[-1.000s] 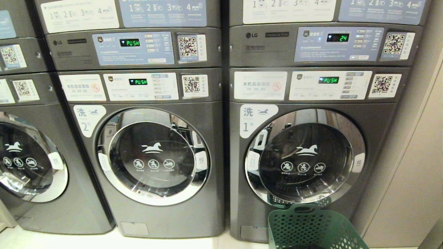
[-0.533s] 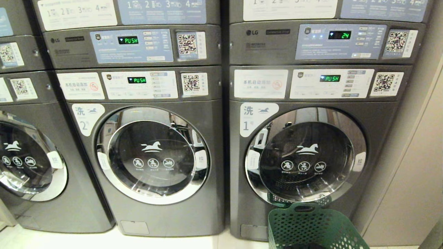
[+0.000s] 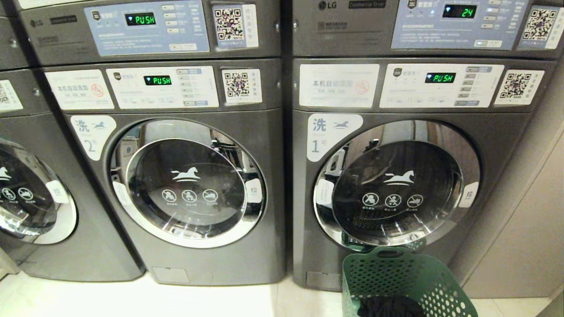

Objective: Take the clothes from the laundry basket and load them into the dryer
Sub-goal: Take the clothes out of the basket

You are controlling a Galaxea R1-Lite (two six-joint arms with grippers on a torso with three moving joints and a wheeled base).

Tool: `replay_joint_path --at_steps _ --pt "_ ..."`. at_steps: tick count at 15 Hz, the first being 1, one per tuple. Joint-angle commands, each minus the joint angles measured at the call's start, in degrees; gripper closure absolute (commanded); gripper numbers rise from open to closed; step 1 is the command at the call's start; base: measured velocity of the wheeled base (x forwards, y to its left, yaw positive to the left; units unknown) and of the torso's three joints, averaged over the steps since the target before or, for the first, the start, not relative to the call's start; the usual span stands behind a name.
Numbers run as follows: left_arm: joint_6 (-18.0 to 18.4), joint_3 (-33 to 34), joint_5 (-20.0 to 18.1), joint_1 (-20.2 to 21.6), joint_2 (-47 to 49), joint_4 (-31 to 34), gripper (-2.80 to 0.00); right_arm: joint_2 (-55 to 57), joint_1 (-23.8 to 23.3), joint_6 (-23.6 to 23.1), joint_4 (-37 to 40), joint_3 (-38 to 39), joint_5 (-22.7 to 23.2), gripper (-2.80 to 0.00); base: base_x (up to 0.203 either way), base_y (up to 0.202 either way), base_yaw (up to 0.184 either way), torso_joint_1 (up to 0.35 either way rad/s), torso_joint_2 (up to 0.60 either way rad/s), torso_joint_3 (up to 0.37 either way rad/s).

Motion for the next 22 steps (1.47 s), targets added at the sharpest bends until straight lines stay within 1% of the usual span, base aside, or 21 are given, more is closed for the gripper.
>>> replay_joint_path --at_steps 1,22 --pt "0.00 0.09 0.01 0.04 -0.02 -0.02 0.00 0.00 0.01 0.02 -0.01 0.00 0.01 0.00 0.000 0.000 0.000 -0.001 0.00 -0.198" --pt "0.00 0.09 0.01 0.04 -0.02 -0.02 0.00 0.00 0.01 0.02 -0.01 0.00 0.01 0.00 0.000 0.000 0.000 0.003 0.00 -0.197"
